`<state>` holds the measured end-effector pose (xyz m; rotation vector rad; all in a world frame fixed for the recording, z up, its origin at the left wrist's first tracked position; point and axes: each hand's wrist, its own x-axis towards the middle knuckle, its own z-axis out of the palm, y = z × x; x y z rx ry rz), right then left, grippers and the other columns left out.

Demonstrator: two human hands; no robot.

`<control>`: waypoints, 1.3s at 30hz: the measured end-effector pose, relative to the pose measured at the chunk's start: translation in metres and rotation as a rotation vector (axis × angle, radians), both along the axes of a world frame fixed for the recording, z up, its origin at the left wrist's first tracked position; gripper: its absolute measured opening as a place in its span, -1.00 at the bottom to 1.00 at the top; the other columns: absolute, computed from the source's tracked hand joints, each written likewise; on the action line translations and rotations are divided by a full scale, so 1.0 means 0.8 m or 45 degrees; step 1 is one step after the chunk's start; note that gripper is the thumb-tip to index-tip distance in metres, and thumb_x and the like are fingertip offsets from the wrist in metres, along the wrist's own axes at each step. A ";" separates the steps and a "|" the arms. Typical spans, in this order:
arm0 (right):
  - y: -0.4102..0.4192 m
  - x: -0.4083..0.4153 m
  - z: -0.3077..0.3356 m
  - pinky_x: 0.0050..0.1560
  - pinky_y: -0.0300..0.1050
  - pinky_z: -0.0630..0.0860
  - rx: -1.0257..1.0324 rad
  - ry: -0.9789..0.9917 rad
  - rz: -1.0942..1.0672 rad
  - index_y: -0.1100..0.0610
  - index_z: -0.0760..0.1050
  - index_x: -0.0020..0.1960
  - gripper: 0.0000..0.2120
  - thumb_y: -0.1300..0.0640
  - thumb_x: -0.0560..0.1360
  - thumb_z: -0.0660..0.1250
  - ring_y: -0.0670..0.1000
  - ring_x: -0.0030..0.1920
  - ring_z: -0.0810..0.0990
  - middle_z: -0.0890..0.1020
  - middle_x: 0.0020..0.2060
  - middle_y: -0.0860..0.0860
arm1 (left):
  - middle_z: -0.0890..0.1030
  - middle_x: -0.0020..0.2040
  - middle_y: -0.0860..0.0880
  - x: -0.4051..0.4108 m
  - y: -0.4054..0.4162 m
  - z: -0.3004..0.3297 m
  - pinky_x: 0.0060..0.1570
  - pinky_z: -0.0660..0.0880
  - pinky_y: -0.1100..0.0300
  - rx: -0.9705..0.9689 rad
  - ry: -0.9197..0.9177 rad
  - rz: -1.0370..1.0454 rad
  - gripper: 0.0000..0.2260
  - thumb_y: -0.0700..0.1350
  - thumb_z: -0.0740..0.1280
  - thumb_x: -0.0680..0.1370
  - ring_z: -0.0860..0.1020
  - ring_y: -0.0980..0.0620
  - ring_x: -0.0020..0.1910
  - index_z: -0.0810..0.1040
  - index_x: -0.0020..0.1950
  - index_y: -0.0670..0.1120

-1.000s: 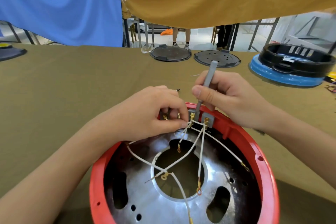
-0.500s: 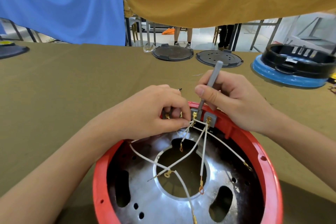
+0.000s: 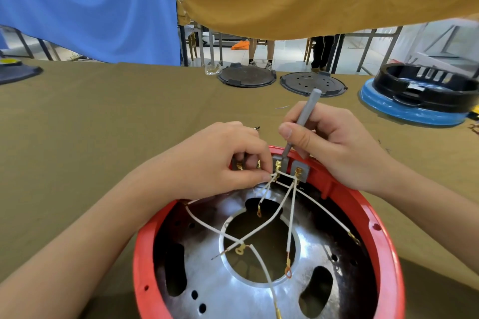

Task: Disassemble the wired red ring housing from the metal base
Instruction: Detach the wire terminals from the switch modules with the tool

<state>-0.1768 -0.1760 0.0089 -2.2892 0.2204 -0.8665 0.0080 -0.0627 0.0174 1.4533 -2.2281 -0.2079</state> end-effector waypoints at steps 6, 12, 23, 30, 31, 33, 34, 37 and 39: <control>0.000 0.003 0.002 -0.26 -0.31 0.43 0.008 0.031 0.029 0.16 0.53 -0.13 -0.82 0.08 0.57 0.28 -0.13 -0.35 0.49 0.51 -0.37 -0.12 | 0.50 -0.29 0.10 0.000 0.000 -0.001 -0.12 0.40 0.27 0.008 -0.001 0.000 -0.99 -0.08 0.46 0.50 0.46 0.07 -0.21 0.66 -0.11 0.03; -0.004 0.007 -0.001 -0.34 -0.25 0.40 0.340 0.040 -0.002 0.18 0.51 -0.14 -0.81 0.07 0.57 0.31 -0.01 -0.42 0.40 0.46 -0.43 0.04 | 0.53 -0.29 0.09 -0.002 0.000 0.000 -0.12 0.38 0.30 0.005 0.002 -0.001 -0.98 -0.10 0.48 0.49 0.46 0.07 -0.22 0.67 -0.12 0.00; -0.017 0.012 -0.004 -0.34 -0.12 0.30 0.818 0.119 -0.047 0.05 0.47 -0.25 -0.74 0.03 0.60 0.31 -0.01 -0.45 0.30 0.37 -0.47 -0.01 | 0.55 -0.28 0.06 0.002 -0.012 0.001 -0.12 0.43 0.22 0.045 -0.010 0.043 -0.96 -0.03 0.47 0.49 0.48 0.07 -0.22 0.66 -0.12 0.04; -0.022 0.011 0.004 -0.29 -0.19 0.40 0.207 0.030 -0.112 0.28 0.50 -0.07 -0.81 0.16 0.61 0.29 0.00 -0.37 0.41 0.47 -0.37 0.06 | 0.59 -0.27 0.01 0.001 -0.031 0.006 -0.11 0.46 0.03 0.077 0.022 0.121 -0.97 -0.06 0.48 0.48 0.49 0.02 -0.25 0.67 -0.14 0.05; -0.022 0.011 0.005 -0.29 -0.23 0.41 0.157 0.049 -0.114 0.25 0.50 -0.09 -0.83 0.15 0.61 0.29 -0.06 -0.38 0.42 0.47 -0.38 0.01 | 0.58 -0.27 0.02 0.003 -0.031 0.004 -0.12 0.46 0.04 0.064 0.033 0.120 -0.97 -0.06 0.48 0.48 0.49 0.03 -0.25 0.67 -0.15 0.06; -0.026 0.013 0.004 -0.31 -0.30 0.39 0.253 0.063 -0.100 0.23 0.48 -0.11 -0.82 0.14 0.61 0.28 -0.08 -0.40 0.39 0.45 -0.40 0.00 | 0.58 -0.27 0.04 0.005 -0.032 0.000 -0.12 0.46 0.05 0.047 0.037 0.118 -0.98 -0.05 0.48 0.48 0.49 0.03 -0.23 0.67 -0.14 0.06; -0.028 0.013 0.002 -0.32 -0.31 0.38 0.364 0.063 -0.098 0.22 0.47 -0.10 -0.81 0.12 0.62 0.27 -0.08 -0.42 0.37 0.43 -0.42 0.00 | 0.58 -0.27 0.05 0.006 -0.032 -0.001 -0.12 0.46 0.04 0.041 0.038 0.116 -0.98 -0.04 0.48 0.48 0.49 0.04 -0.23 0.67 -0.14 0.06; -0.034 0.013 -0.003 -0.31 -0.26 0.36 0.587 0.125 -0.114 0.16 0.46 -0.10 -0.78 0.03 0.62 0.26 -0.06 -0.42 0.32 0.38 -0.45 -0.02 | 0.57 -0.26 0.05 0.006 -0.032 -0.003 -0.11 0.47 0.01 0.030 0.048 0.103 -0.97 -0.03 0.48 0.48 0.49 0.05 -0.22 0.67 -0.13 0.05; -0.037 0.015 -0.001 -0.30 -0.22 0.35 0.666 0.172 -0.109 0.10 0.46 -0.14 -0.78 0.00 0.61 0.28 -0.04 -0.42 0.31 0.36 -0.45 -0.02 | 0.57 -0.27 0.04 0.006 -0.032 -0.004 -0.10 0.47 0.00 0.023 0.046 0.094 -0.96 -0.03 0.47 0.49 0.49 0.04 -0.22 0.68 -0.13 0.03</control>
